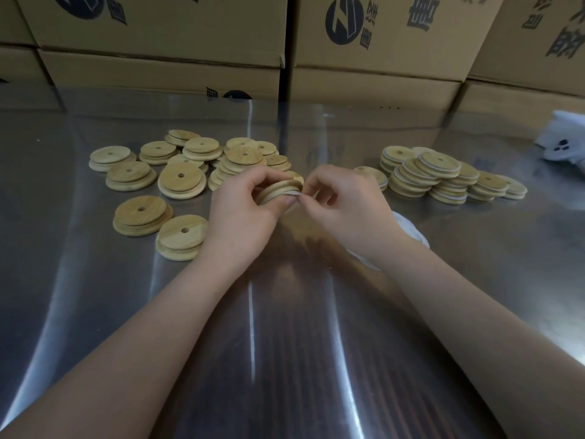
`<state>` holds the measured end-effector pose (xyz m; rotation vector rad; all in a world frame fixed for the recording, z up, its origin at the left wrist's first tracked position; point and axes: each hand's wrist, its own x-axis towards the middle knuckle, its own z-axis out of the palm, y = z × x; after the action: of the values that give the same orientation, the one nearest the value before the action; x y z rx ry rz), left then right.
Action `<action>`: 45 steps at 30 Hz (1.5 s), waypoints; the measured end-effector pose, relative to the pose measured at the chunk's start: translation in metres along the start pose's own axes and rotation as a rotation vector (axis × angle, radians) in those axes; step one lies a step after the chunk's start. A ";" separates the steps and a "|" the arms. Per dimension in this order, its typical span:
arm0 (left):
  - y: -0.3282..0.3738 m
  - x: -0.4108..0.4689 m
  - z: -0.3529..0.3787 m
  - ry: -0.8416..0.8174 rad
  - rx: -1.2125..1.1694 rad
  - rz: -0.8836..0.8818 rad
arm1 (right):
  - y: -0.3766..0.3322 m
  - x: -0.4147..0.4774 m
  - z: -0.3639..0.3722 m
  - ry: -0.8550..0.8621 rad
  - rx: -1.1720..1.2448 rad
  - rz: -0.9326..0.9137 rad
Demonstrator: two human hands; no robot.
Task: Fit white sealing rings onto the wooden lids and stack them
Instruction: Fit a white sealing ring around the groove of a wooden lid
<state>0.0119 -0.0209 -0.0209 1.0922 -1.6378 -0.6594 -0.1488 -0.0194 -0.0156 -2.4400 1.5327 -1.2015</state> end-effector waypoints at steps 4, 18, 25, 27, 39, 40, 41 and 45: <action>-0.002 0.001 0.001 0.008 0.105 0.047 | 0.002 0.002 -0.005 -0.018 -0.058 -0.018; -0.005 0.001 -0.005 -0.023 0.255 0.174 | 0.004 0.003 -0.015 -0.099 -0.223 -0.120; -0.004 -0.001 -0.001 -0.012 0.191 0.137 | 0.003 0.003 -0.016 -0.075 -0.127 -0.143; -0.003 -0.001 0.000 -0.012 0.185 0.122 | 0.001 0.002 -0.014 -0.065 -0.102 -0.158; -0.004 -0.001 0.001 0.010 -0.223 -0.087 | -0.001 0.000 -0.004 0.038 -0.031 -0.049; -0.004 0.000 0.001 0.006 -0.247 -0.101 | -0.001 0.000 -0.003 0.038 -0.041 -0.051; -0.005 0.000 0.001 -0.002 -0.264 -0.112 | -0.001 0.000 -0.004 0.043 -0.050 -0.056; -0.005 0.000 0.001 -0.021 -0.243 -0.092 | 0.000 0.001 -0.008 0.050 -0.078 -0.061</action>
<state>0.0129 -0.0236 -0.0251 0.9892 -1.4868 -0.9074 -0.1534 -0.0166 -0.0092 -2.5418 1.5582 -1.2447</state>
